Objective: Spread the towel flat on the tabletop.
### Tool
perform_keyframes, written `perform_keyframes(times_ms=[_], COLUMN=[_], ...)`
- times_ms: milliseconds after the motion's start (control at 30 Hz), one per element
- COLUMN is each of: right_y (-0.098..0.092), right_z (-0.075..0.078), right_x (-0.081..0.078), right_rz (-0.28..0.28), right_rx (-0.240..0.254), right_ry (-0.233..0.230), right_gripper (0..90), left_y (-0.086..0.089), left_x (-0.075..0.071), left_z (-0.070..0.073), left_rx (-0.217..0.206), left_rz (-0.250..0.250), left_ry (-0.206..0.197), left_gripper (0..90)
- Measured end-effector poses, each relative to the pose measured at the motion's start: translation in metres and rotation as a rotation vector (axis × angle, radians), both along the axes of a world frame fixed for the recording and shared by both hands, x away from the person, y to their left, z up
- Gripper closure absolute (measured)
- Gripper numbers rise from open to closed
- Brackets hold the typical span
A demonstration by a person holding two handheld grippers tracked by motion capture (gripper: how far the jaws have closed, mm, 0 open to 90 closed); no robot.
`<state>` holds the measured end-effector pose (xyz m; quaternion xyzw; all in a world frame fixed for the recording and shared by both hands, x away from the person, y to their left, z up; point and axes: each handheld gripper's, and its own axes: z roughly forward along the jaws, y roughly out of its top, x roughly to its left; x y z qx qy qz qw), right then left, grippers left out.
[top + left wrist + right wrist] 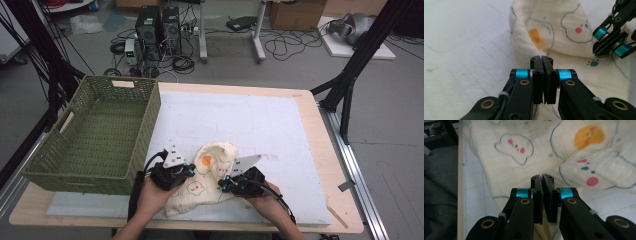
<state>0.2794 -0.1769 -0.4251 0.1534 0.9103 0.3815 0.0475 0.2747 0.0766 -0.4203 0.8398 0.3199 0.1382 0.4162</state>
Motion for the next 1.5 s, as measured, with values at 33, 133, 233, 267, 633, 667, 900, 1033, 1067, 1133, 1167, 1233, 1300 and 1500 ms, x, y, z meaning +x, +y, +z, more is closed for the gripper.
perform_keyframes(times_ms=[33,133,233,267,633,667,900,1033,1067,1133,1167,1233,1300,1500], right_y=[0.000,-0.001,-0.004,-0.006,-0.045,-0.048,-0.040,-0.026,-0.023,-0.022,-0.022,-0.024,-0.030,-0.056], right_z=[-0.006,-0.012,-0.007,-0.005,0.017,0.017,0.002,-0.012,-0.015,-0.016,-0.015,-0.013,-0.010,0.005], right_x=[0.000,-0.001,-0.003,-0.003,0.012,0.016,0.031,0.031,0.030,0.030,0.029,0.029,0.028,0.023], right_rz=[0.001,-0.003,-0.001,-0.003,-0.119,-0.133,-0.134,-0.106,-0.099,-0.090,-0.087,-0.087,-0.103,-0.162], right_rx=[-0.013,-0.016,0.017,0.029,0.119,0.124,0.086,0.043,0.030,0.035,0.031,0.023,0.032,0.056], right_ry=[0.008,0.025,0.019,0.019,-0.013,-0.008,0.070,0.116,0.121,0.108,0.103,0.085,0.077,0.038], right_gripper=[86.6,84.2,81.0,80.0,78.1,78.1,71.0,69.7,71.6,82.5,88.6,89.2,89.4,89.4], left_y=[-0.004,-0.015,-0.018,-0.017,-0.016,-0.016,-0.015,-0.015,-0.015,-0.015,-0.014,-0.014,-0.013,-0.008], left_x=[0.002,0.007,0.009,0.009,0.010,0.011,0.011,0.012,0.012,0.012,0.012,0.012,0.012,0.014], left_z=[-0.007,-0.020,-0.021,-0.021,-0.022,-0.022,-0.022,-0.022,-0.022,-0.022,-0.022,-0.022,-0.021,-0.018], left_rx=[0.009,0.031,0.047,0.052,0.052,0.050,0.043,0.044,0.043,0.038,0.036,0.031,0.026,0.008], left_rz=[-0.010,-0.017,-0.011,-0.014,-0.021,-0.020,-0.019,-0.021,-0.021,-0.018,-0.019,-0.008,-0.003,0.023], left_ry=[0.019,0.048,0.040,0.038,0.034,0.036,0.041,0.041,0.042,0.046,0.047,0.042,0.034,0.025], left_gripper=[85.6,77.7,80.1,81.6,87.0,87.0,86.9,86.9,86.9,87.0,87.0,87.0,87.1,87.2])
